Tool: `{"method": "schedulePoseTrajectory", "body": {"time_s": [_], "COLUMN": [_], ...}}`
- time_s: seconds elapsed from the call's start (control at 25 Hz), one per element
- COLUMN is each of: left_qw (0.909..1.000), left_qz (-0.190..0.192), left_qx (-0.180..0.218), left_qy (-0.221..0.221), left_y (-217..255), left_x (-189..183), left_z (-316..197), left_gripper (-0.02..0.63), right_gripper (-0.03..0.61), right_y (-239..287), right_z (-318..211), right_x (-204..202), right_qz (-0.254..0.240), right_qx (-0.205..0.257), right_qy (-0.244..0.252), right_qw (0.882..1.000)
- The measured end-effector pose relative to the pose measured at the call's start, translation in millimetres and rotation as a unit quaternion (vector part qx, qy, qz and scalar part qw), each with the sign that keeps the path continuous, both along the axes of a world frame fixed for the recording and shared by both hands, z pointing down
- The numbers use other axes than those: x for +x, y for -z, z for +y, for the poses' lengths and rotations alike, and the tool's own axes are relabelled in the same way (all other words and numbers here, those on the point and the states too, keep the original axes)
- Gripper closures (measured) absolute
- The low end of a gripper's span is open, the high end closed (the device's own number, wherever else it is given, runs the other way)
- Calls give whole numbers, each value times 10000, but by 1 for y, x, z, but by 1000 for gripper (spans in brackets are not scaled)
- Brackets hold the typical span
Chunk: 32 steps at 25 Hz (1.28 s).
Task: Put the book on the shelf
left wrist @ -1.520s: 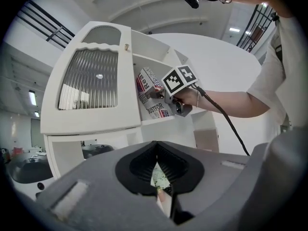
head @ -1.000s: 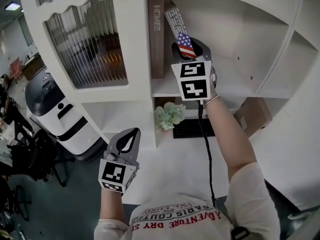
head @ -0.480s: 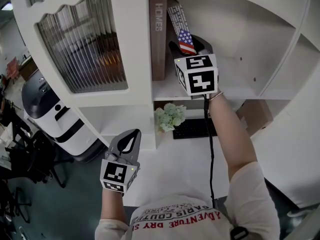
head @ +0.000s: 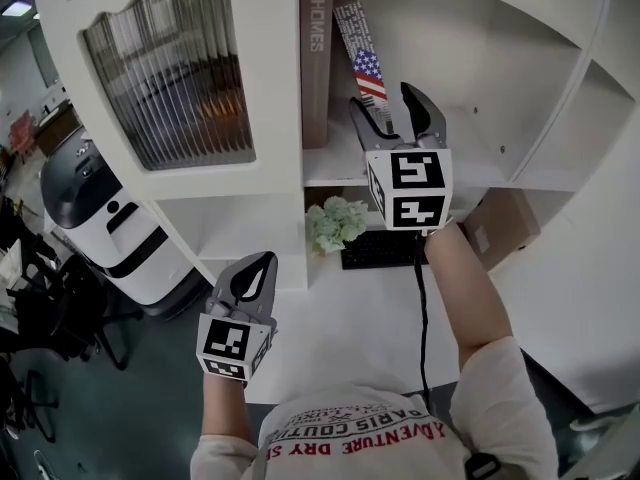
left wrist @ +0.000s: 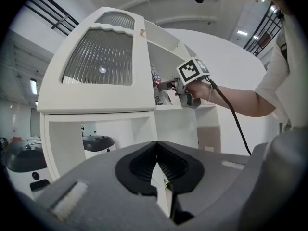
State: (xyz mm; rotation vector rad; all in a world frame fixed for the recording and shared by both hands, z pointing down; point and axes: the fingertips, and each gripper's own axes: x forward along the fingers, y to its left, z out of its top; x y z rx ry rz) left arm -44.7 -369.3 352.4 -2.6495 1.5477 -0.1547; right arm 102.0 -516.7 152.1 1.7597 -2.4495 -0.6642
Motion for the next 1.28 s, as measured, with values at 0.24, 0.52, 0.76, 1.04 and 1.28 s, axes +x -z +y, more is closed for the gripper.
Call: {"method": "schedulePoseTrajectory", "body": {"time_s": [0.24,0.52,0.76,1.04,1.28], "left_qw": [10000,9999,9997,9994,9993], "left_qz": [55,-72,29,176,134], "left_qx": [-2,142,238,281,314], "left_qy": [-7,10,-26,-82,-144], "left_y": [0,4,8,17,11], "left_x": [7,19,25,28,30], "left_z": [19,44,53,57,52], "left_gripper": [607,607,607,607,607], "right_gripper": [299,531,578,578,578], "right_y": [-22,-60,-102,-148,-177], "right_z": [46,108,142,170,171], "right_x": [14,36,46,57,64], "right_qz": [-308,-776,-681,-763,-967], "right_qx": [-81,-159,-177,-473,-728], "right_qy": [201,487,601,837,820], "right_qw": [9993,9957,9957,9924,9893]}}
